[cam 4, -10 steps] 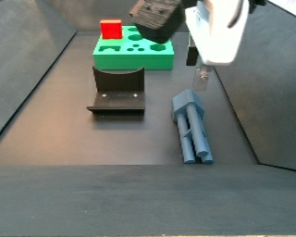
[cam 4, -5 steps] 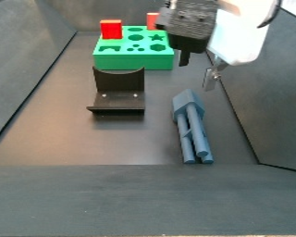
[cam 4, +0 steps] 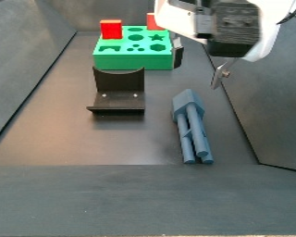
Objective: Pick up the 3 prong object. Move up. Rotate the 3 prong object. Place the 3 prong object on the fixture. Regrasp the 3 prong object. Move to above the board. Insert the 3 prong object.
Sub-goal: Rotate the 3 prong object.
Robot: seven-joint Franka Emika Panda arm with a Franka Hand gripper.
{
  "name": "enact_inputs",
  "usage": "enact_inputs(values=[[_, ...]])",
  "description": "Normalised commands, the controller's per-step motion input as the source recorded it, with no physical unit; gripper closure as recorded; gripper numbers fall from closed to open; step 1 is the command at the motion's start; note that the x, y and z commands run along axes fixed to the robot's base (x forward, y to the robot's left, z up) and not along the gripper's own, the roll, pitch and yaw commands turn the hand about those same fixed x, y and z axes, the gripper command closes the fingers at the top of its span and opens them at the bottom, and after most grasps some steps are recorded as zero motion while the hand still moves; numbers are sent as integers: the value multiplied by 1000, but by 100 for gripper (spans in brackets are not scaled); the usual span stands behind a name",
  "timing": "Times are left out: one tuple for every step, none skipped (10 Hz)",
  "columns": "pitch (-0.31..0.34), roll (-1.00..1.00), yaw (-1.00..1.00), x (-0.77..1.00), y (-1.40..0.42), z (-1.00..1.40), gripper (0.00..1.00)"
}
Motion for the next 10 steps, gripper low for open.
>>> enact_inputs(values=[[-14,3,1000,35,-3,-23,0],[-16,4,1000,35,-3,-23,0],[-17,4,1000,35,-3,-23,0],[-19,5,1000,35,-3,-23,0],[-22,5,1000,35,-3,-23,0],[-25,6,1000,35,-4,-23,0],[-30,7,1000,34,-4,-24,0],[-33,8,1000,34,-4,-24,0],[-43,10,1000,33,-4,-24,0],[-47,11,858,33,-4,-25,0]])
